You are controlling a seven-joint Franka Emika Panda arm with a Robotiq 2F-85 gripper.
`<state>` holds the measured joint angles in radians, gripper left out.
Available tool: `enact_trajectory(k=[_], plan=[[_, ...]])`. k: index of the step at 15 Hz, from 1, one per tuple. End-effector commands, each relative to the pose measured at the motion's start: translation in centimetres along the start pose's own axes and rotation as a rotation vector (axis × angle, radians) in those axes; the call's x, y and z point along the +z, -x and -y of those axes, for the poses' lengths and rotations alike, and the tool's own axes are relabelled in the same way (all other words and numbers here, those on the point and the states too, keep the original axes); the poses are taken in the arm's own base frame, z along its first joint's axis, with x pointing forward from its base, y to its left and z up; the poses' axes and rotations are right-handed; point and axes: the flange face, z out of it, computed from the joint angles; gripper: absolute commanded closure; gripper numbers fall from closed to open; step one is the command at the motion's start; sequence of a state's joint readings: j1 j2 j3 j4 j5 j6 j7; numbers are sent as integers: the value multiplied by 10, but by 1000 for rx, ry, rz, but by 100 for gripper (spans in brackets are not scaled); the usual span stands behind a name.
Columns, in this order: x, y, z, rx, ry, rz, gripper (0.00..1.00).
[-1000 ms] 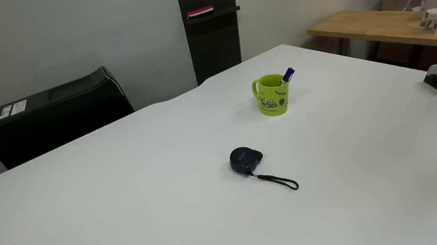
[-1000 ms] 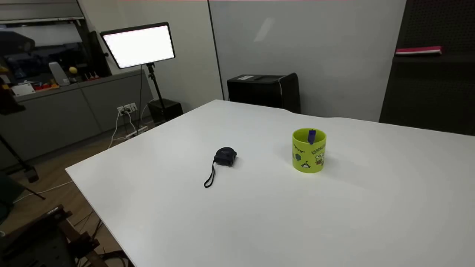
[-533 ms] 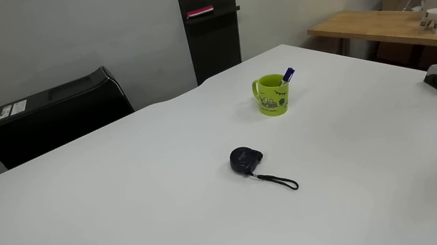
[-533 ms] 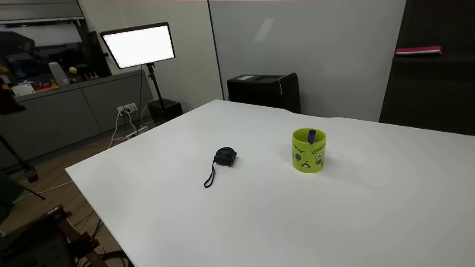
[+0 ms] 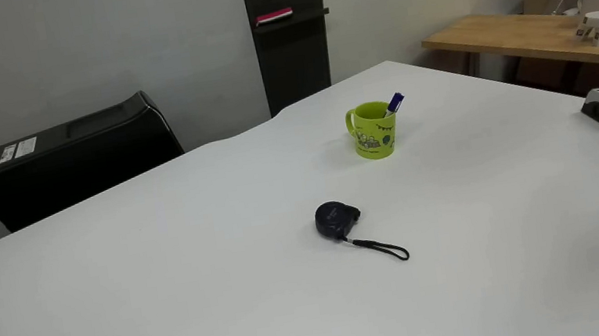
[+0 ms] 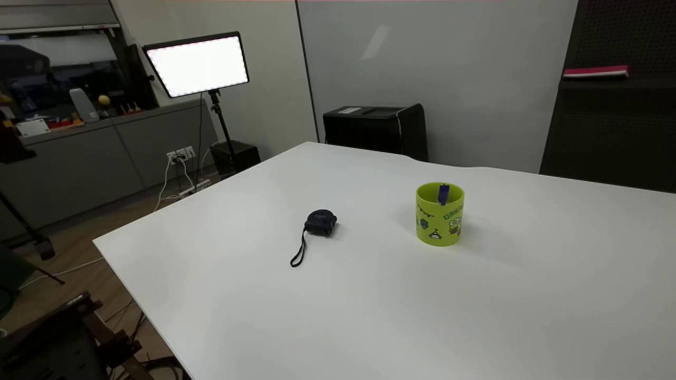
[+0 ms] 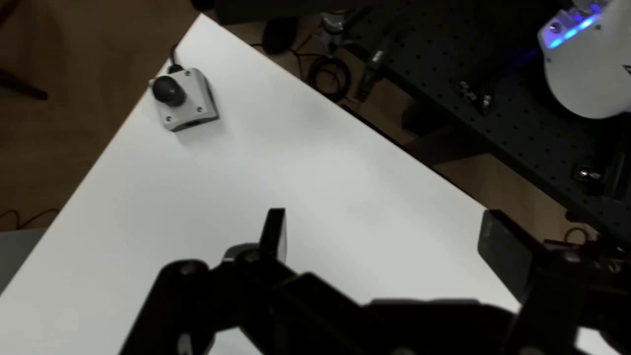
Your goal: Take the marker out of the yellow mug
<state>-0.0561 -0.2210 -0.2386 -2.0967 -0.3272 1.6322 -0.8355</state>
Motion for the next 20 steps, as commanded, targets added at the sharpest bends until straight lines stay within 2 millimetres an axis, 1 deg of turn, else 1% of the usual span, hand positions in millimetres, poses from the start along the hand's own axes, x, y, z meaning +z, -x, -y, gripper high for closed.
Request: enact_trajectory(k=[1,2,5,14,17,20], plan=[[-10,-1,-28,-26,138,48,0],[-2,-1,-15,-16,91,32,0],[-1,-1,-23,-20,118,40,0],[-3,-1,-23,-26,122,40,0],[7,-7,-28,-39,140,34,0],[21,-18,-37,-46,186,-2,0]])
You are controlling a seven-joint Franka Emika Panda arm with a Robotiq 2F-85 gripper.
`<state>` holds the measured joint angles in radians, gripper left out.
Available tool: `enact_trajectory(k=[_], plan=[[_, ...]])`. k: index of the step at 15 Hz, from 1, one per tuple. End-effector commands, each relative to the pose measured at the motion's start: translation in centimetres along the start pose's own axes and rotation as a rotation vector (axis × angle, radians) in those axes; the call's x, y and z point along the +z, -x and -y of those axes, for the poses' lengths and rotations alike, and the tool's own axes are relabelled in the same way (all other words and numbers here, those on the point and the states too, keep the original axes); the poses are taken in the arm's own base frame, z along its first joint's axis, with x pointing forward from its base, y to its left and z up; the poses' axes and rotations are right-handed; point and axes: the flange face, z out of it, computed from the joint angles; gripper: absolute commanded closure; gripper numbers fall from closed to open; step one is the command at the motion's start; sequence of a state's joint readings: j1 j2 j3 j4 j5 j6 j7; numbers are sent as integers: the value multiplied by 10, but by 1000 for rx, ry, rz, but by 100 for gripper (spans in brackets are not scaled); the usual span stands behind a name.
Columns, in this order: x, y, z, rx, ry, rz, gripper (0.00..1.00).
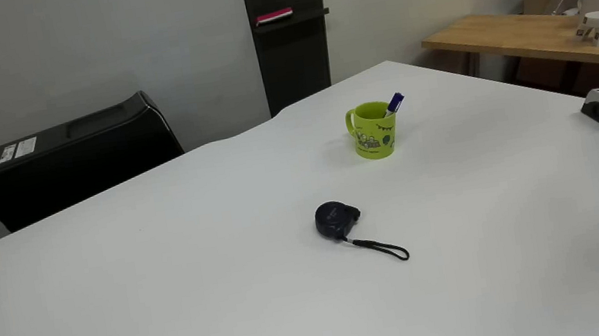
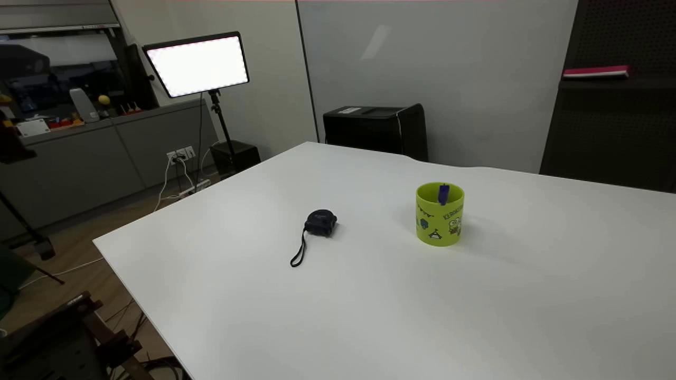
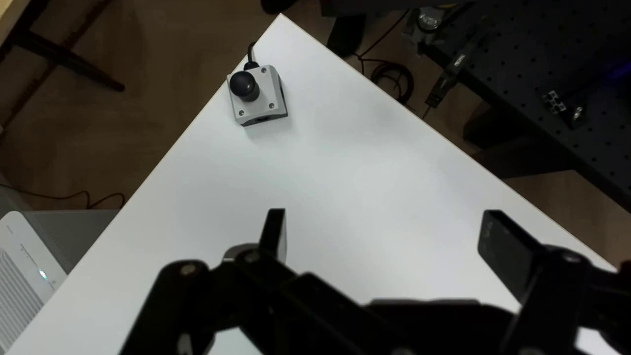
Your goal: Take the marker out of the yellow mug
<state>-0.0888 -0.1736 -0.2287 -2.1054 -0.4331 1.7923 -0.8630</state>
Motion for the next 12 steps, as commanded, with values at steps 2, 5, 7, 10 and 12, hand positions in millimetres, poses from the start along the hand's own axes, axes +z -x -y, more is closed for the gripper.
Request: enact_trajectory(k=[2,5,7,10,12], plan=[[23,-16,-14,-4,65,-40,0],[37,-29,-24,10,96,-106,0],[48,-40,-32,19,116,-153,0],[63,-56,-42,34,129,-203,0],[73,-64,-51,50,126,-219,0]])
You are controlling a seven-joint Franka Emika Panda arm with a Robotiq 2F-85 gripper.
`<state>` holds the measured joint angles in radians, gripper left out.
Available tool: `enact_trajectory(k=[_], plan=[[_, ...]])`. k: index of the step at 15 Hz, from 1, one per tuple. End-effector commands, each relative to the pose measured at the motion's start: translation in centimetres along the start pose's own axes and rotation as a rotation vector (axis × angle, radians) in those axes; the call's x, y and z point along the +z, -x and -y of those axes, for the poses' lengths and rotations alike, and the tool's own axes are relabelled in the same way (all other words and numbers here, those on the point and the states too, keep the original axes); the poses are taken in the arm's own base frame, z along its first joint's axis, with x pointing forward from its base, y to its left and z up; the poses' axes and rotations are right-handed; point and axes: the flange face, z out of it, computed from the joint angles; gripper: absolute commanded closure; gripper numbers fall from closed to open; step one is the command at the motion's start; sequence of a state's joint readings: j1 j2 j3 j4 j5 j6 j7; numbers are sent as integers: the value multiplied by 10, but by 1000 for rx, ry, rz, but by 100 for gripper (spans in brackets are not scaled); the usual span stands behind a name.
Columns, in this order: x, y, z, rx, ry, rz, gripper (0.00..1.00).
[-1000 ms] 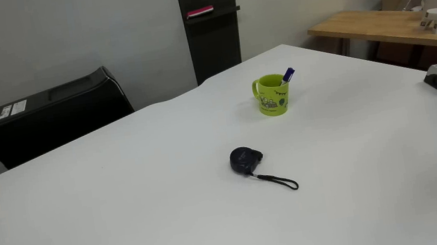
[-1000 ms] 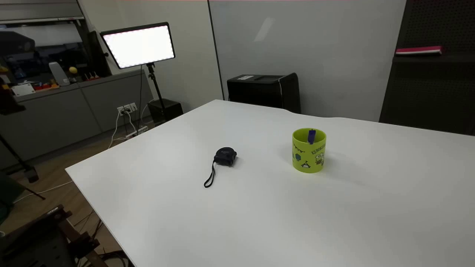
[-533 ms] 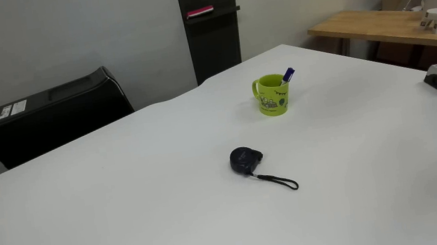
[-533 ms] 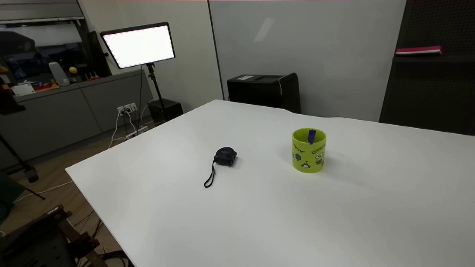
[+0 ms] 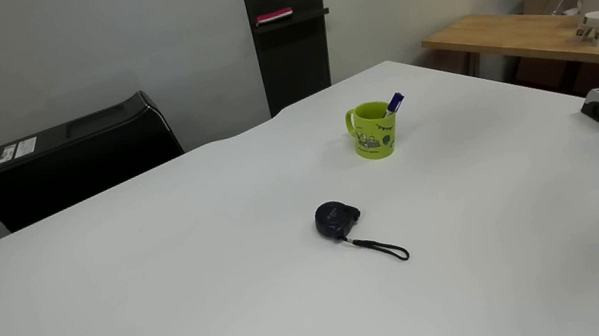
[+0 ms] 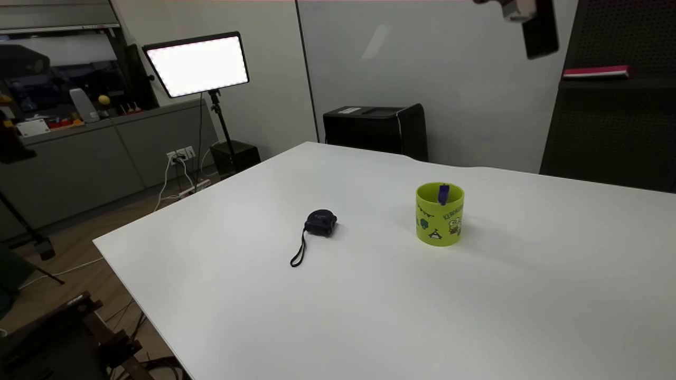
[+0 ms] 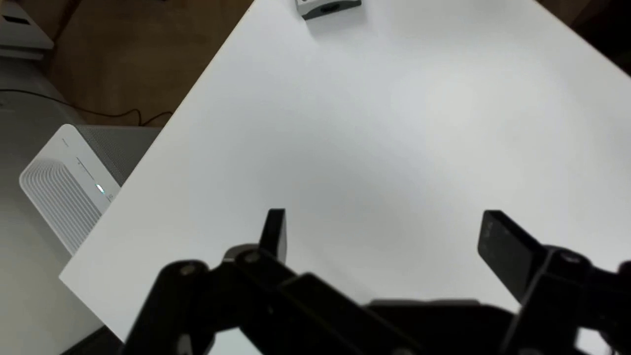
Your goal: Take the marker out of the yellow mug
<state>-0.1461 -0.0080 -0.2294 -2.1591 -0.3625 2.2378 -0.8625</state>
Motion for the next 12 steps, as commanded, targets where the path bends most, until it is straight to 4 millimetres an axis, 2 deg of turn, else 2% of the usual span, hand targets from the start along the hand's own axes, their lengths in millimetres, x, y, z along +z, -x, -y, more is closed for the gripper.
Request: enact_trajectory(k=[1,5,8,12], plan=[[19,-11,-15,46,-2,-33,0],[42,-28,-26,94,-51,-71,0],[50,-46,-30,112,-78,-99,0],[57,-79,-38,90,-83,-93,0]])
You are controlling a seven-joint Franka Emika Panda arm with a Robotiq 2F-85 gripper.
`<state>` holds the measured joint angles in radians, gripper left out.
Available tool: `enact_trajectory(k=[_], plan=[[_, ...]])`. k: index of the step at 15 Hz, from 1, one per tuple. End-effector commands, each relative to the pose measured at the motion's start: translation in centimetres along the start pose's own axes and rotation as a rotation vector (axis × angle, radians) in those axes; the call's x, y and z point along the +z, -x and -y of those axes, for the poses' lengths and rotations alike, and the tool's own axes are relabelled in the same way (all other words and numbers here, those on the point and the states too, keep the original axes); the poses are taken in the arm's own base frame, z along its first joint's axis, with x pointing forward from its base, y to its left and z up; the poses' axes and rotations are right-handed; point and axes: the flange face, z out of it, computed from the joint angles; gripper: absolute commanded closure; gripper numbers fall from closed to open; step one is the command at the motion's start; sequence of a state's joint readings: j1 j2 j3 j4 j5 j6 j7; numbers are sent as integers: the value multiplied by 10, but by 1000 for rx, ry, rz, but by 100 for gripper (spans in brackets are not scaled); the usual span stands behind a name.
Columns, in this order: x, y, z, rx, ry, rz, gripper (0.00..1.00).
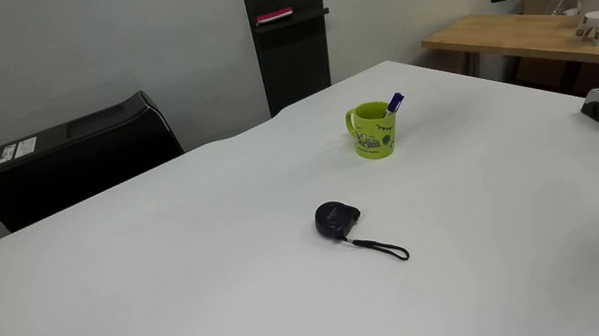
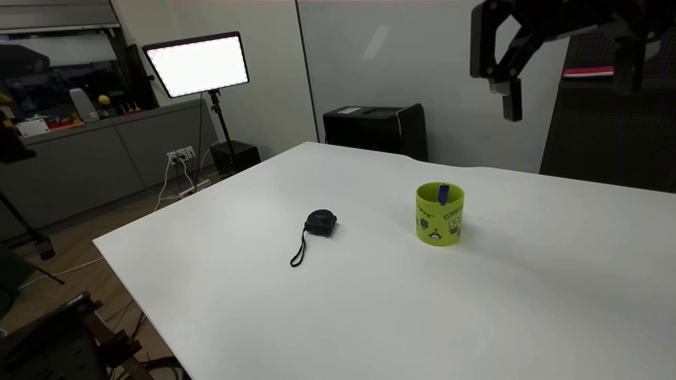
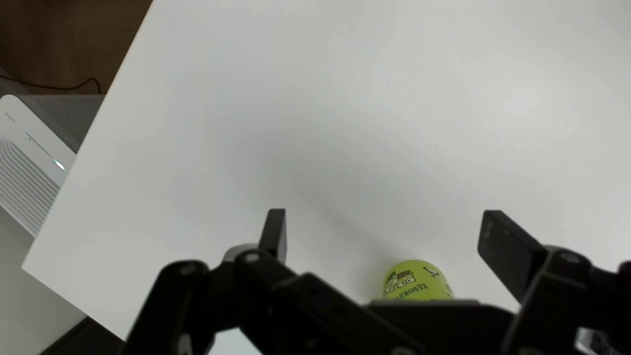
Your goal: Take the marker out of the yellow mug
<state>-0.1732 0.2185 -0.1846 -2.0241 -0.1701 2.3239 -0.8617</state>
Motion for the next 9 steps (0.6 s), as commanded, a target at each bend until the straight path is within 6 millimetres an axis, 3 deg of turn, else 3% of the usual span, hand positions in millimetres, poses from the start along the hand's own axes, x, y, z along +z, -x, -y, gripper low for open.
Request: enact_trajectory(k=[1,9], plan=[[5,-34,-15,-1,-3,4,0],[25,-96,-2,-64,-31,38,0]])
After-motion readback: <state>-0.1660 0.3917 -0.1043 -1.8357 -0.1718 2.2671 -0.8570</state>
